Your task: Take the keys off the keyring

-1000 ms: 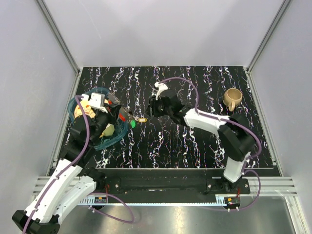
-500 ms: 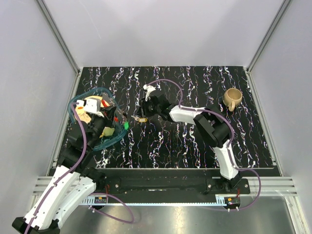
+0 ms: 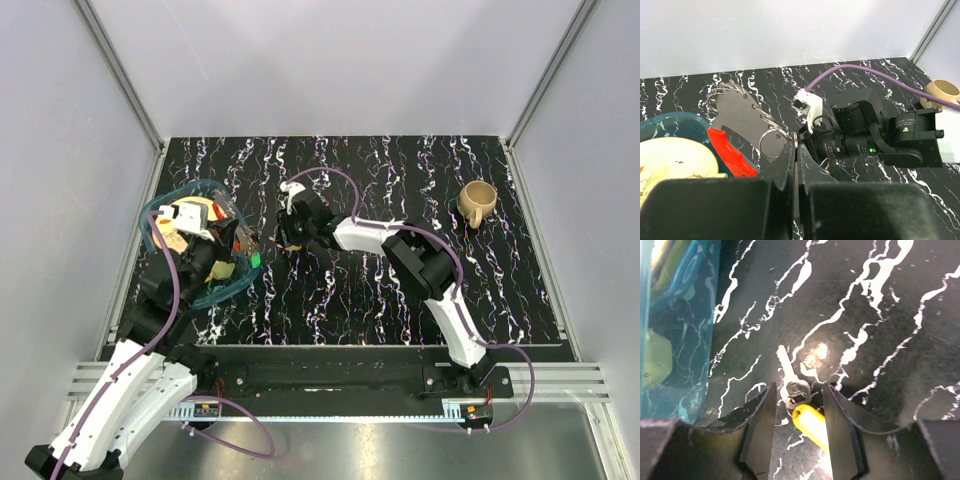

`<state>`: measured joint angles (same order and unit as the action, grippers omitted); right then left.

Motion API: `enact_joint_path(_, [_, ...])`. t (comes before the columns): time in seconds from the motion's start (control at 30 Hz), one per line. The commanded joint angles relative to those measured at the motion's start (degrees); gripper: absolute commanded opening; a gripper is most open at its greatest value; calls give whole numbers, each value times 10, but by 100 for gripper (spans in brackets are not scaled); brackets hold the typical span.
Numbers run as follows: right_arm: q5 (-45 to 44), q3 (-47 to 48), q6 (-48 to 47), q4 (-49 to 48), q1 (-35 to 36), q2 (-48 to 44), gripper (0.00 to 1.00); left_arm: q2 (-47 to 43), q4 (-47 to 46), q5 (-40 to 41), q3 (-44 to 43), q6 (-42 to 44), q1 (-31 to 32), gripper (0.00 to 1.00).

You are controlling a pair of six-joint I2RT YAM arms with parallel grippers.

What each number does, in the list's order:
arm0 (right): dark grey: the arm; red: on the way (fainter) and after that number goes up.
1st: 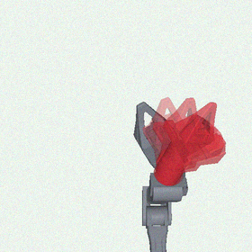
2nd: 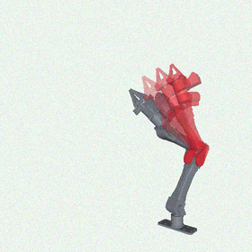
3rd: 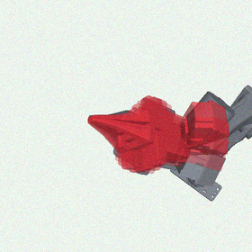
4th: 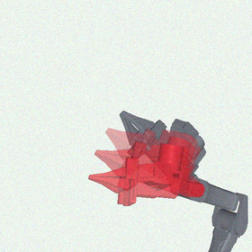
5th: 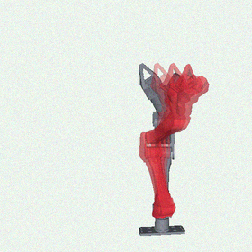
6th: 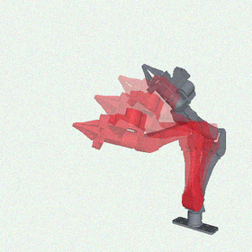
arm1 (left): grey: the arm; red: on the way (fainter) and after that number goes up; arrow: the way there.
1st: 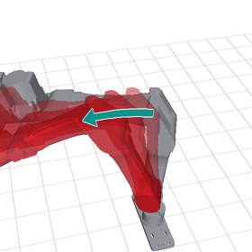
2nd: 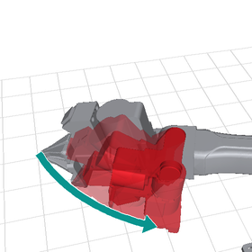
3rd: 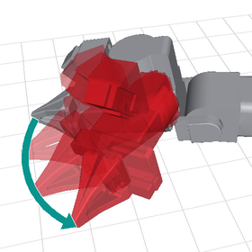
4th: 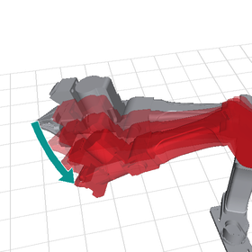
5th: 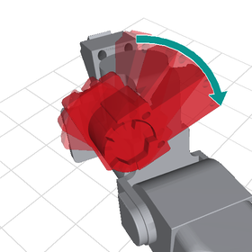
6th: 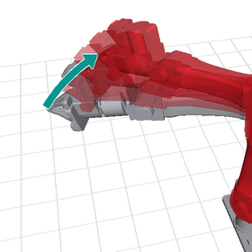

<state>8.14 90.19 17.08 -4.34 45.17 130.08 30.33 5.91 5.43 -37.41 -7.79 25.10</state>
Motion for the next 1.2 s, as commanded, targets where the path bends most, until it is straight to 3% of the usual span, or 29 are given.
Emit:
enact_joint_path(0.0, [-18, 16, -14, 17, 23, 17, 48, -18, -46, 19, -1, 9, -1, 0])
enact_joint_path(0.23, [-97, 12, -20, 70, 31, 10, 33, -21, -45, 20, 1, 8, -1, 0])
enact_joint_path(0.33, [-151, -7, -39, 90, 31, -11, 16, -18, -53, 12, 3, 1, -1, 0])
enact_joint_path(0.37, [-167, -13, -45, 101, 31, -17, 0, -16, -52, 9, 0, 1, -1, 0])
enact_joint_path(0.47, [-212, -62, -53, 94, 28, -55, 0, -5, -46, 1, -9, -1, -1, 0])
enact_joint_path(0.6, [-208, -148, -24, 78, -13, -131, 0, 19, -49, -2, -22, -8, -1, 0])
enact_joint_path(0.87, [-203, -273, 10, 54, -138, -265, 0, 192, -12, -47, -116, -27, -1, 0])
enact_joint_path(1.17, [-233, -330, 25, 83, -229, -314, 0, 398, 9, -90, -231, -50, 35, 0])
